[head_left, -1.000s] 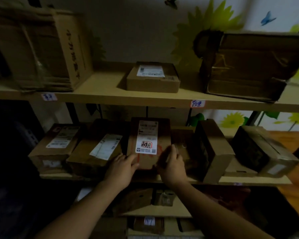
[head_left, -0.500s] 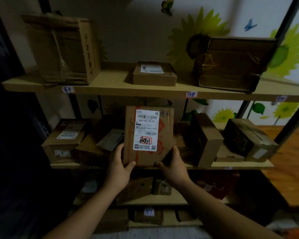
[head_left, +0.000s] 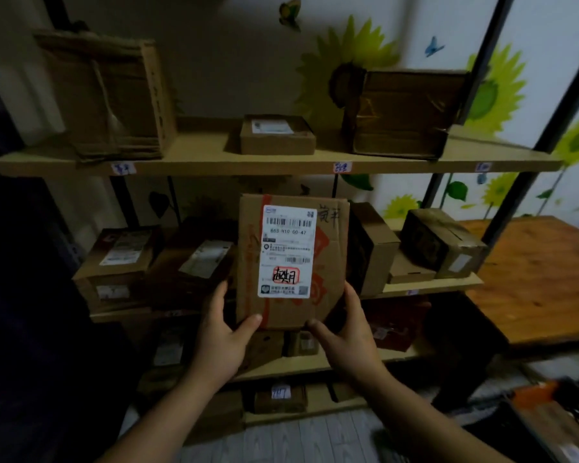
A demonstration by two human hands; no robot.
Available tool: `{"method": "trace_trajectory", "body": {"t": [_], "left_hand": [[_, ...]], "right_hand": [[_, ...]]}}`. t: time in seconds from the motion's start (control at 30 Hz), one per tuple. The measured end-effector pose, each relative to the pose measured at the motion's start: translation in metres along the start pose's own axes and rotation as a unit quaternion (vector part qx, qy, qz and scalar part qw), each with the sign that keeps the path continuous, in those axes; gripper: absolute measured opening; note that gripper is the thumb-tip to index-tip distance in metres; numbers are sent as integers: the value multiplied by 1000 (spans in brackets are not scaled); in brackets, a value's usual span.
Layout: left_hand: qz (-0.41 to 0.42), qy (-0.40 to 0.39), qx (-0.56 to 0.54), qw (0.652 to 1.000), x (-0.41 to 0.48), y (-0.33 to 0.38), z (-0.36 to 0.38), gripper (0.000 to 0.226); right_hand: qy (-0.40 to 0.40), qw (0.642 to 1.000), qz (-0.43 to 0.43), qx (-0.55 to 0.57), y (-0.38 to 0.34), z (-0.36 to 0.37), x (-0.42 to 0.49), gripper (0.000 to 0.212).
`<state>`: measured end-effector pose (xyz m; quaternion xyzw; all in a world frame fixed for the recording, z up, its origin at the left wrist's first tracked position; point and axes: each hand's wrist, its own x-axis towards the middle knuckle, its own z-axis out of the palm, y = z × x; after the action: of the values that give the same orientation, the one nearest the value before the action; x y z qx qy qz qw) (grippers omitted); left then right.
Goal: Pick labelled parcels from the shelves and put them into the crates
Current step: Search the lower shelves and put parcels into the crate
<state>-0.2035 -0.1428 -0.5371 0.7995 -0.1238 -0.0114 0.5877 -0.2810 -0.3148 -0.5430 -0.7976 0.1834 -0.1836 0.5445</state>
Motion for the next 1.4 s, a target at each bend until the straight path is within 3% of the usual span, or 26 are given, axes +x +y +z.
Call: {"method": "trace_trajectory", "body": {"t": [0.1,0.3,0.6,0.77,0.97,1.23,1.4], "left_hand": [[0,-43,23,999,-19,18,14,79],[-26,-158,-80,984,-74,63,78,86],[-8,-232,-126,964,-192,134,286,83],[-17,-276,-117,954,-243,157,369,79],[-32,-289,-79,954,-248,153,449,76],[-82,-332,-41,939,-221,112,561,71],[-157,-309,-19,938,-218,84,609,74]], "right_hand": [[29,999,11,18,7,-26,-21,80],[73,996,20,38,25,-112,-70,76],[165,986,15,0,103,-341,-154,70],[192,980,41,-12,144,-430,-190,72],[189,976,105,-32,198,-485,-178,88],[153,966,189,-85,281,-551,-135,93],[85,974,199,-73,315,-583,-108,68]]}}
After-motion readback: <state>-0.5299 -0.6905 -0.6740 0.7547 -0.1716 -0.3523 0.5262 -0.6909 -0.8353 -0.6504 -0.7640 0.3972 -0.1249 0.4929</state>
